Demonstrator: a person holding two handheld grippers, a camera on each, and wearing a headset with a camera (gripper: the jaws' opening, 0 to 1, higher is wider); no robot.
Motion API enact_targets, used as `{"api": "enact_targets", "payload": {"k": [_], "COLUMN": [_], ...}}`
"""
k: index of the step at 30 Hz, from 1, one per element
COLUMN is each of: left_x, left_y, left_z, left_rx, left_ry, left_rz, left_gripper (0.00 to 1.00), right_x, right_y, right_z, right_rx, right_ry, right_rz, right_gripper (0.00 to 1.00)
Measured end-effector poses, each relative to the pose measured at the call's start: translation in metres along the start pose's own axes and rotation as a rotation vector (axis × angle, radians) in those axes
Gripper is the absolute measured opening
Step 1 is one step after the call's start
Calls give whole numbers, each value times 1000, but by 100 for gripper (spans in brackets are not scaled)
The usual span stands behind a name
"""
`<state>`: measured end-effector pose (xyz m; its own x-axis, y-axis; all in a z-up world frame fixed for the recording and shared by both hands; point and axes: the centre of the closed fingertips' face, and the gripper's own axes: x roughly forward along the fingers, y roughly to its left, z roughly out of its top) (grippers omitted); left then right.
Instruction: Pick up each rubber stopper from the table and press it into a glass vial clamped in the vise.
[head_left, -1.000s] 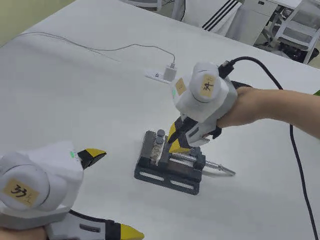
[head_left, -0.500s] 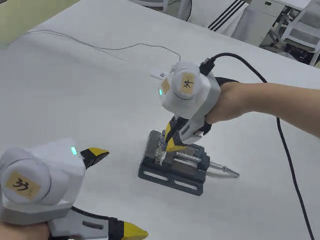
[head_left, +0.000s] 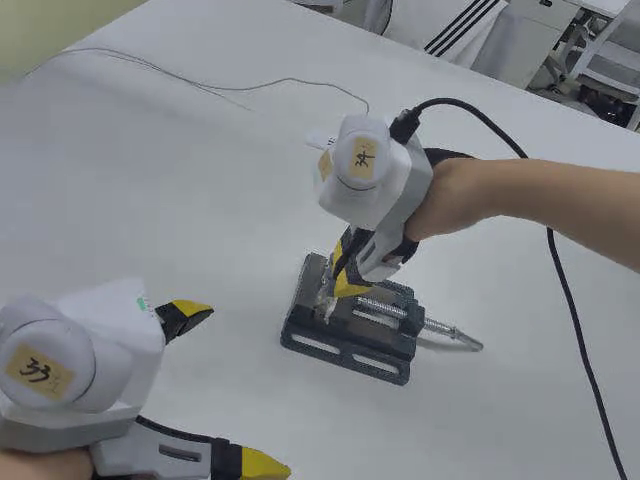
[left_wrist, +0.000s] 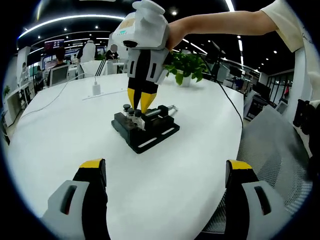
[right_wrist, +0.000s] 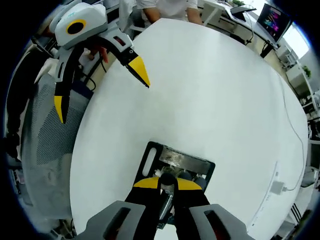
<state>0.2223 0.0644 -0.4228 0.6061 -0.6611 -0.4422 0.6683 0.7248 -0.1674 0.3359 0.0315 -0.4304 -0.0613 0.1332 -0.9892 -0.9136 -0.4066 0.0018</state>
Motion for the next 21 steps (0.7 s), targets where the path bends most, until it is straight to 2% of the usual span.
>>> {"api": "enact_targets", "payload": {"k": [15,21], "left_x": [-2,-2], "left_y": [0,1], "left_z": [-8,-9], "left_rx": [-29,-33], "left_ry": [0,2], "left_rz": [6,5], "left_gripper": [99,99], "right_x": [2,3], "right_y": [0,-1], "right_z": [3,3], "right_rx": [31,104], "right_ry": [70,116], "right_rz": [28,66], "right_gripper": [5,5]}}
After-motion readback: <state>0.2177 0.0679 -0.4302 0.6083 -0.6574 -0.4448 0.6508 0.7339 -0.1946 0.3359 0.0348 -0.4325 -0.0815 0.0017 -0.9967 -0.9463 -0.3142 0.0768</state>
